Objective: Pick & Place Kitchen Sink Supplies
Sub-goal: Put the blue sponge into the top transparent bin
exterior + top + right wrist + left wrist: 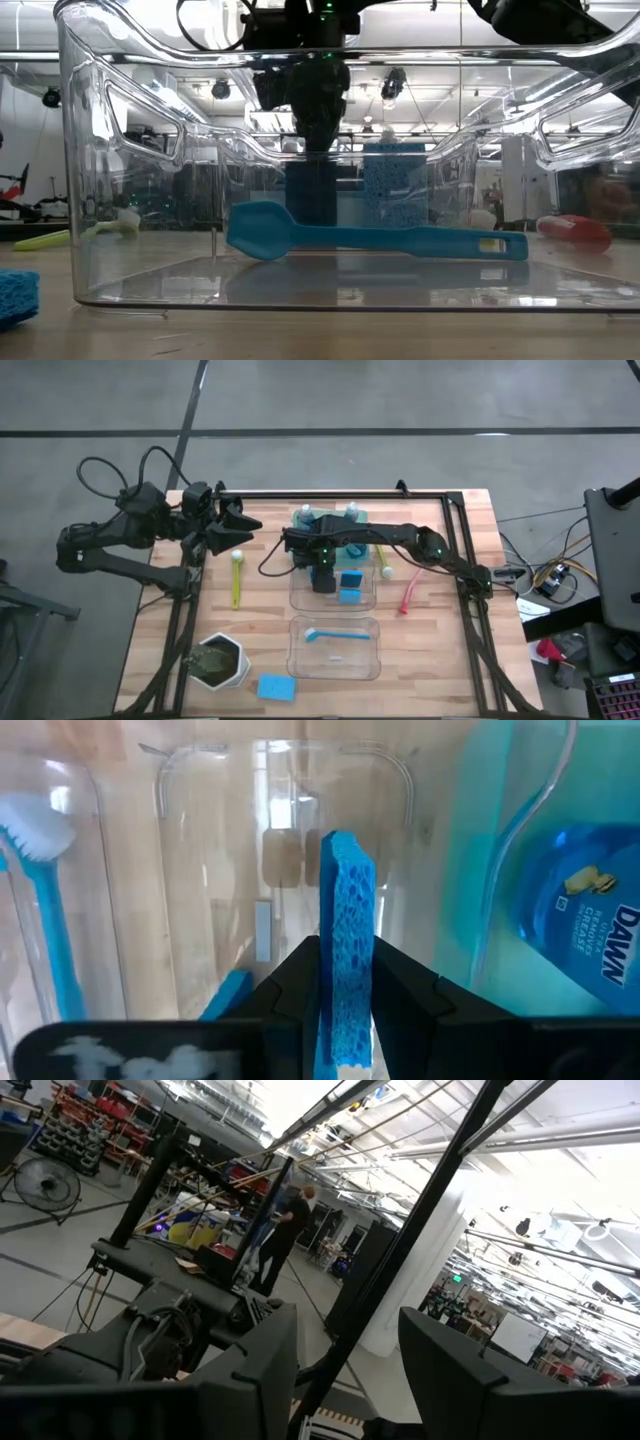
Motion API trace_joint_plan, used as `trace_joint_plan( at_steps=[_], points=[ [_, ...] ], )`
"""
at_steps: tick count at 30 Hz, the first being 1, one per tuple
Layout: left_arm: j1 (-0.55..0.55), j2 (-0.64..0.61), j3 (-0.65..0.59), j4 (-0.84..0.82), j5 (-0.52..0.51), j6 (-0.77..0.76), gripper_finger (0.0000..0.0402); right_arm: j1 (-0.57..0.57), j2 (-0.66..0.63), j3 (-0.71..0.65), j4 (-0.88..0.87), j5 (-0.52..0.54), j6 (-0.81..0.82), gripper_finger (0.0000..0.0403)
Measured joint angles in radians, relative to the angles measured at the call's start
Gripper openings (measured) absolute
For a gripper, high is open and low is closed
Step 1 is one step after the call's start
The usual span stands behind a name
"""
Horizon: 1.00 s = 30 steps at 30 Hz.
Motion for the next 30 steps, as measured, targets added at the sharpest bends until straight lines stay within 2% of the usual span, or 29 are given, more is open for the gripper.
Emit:
trace_joint_plan(
  at_steps=[30],
  points=[
    [0.0, 0.0, 0.0, 0.0, 0.0, 0.005, 0.0167, 0.002, -0.004, -0.004, 0.0, -0.002, 0.005, 0.0148]
  ],
)
